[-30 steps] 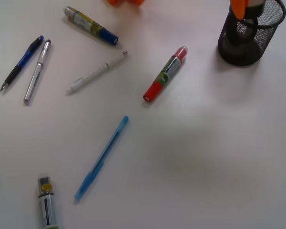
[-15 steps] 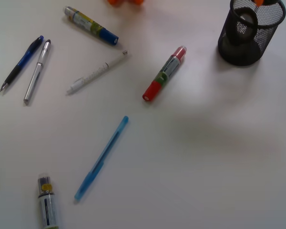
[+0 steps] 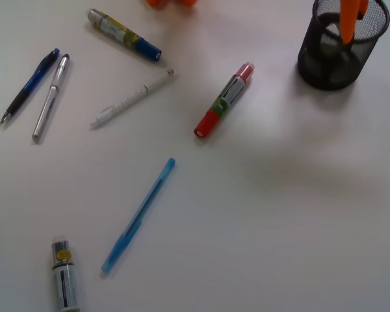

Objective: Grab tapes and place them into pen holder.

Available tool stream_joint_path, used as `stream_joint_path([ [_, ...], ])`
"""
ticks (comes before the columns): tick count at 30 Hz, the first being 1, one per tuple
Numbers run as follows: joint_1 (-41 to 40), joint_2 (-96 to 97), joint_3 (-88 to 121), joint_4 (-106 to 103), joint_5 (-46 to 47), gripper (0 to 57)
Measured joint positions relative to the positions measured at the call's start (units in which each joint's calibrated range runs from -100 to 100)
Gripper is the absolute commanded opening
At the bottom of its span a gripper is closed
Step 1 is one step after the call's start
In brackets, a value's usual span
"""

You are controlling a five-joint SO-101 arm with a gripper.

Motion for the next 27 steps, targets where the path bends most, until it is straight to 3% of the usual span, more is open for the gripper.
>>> stream_joint_path([
  [12,1.55,-4.62,0.00,7.60,0.00,42.7],
  [18,7.62,-12.89,0.00,7.95,7.13,42.0],
  [20,11.02,-14.63,0.45,7.95,10.99,37.1],
  [25,23.38,-16.99,10.42,7.69,23.05,15.9],
  [27,30.93,-16.99,15.99,5.01,29.11,11.2],
])
